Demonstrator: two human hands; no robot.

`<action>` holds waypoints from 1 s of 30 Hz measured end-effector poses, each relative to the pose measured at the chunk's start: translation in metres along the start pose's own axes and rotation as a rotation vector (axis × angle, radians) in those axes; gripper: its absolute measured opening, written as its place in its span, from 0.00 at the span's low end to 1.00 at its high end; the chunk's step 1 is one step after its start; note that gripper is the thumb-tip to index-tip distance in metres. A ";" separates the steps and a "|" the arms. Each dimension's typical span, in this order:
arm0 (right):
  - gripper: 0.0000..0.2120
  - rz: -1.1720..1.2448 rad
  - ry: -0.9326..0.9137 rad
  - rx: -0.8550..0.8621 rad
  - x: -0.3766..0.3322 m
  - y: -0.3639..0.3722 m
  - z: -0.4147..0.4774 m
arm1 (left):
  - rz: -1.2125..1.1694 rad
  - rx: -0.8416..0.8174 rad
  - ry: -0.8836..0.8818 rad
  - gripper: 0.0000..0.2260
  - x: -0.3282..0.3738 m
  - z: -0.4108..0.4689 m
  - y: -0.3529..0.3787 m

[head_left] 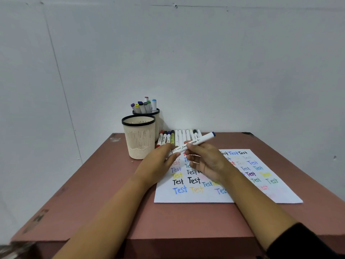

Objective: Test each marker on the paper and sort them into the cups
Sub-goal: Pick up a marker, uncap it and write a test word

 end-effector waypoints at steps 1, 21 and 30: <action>0.03 -0.007 -0.004 0.003 0.000 0.000 0.000 | -0.004 0.006 0.005 0.15 0.000 0.000 -0.001; 0.19 -0.260 0.266 -0.195 0.011 0.009 -0.015 | 0.268 0.080 0.296 0.16 0.011 0.000 -0.004; 0.09 0.164 0.164 -0.065 0.000 -0.002 -0.006 | 0.123 0.015 0.129 0.08 0.006 -0.001 -0.001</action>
Point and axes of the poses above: each hand's wrist, its own z-axis towards the middle knuckle, its own y-axis out of the palm, x = y × z, the point moved 7 cm from there along z, towards the middle knuckle, and after that the axes turned 1 degree about x, right-handed, at the moved point
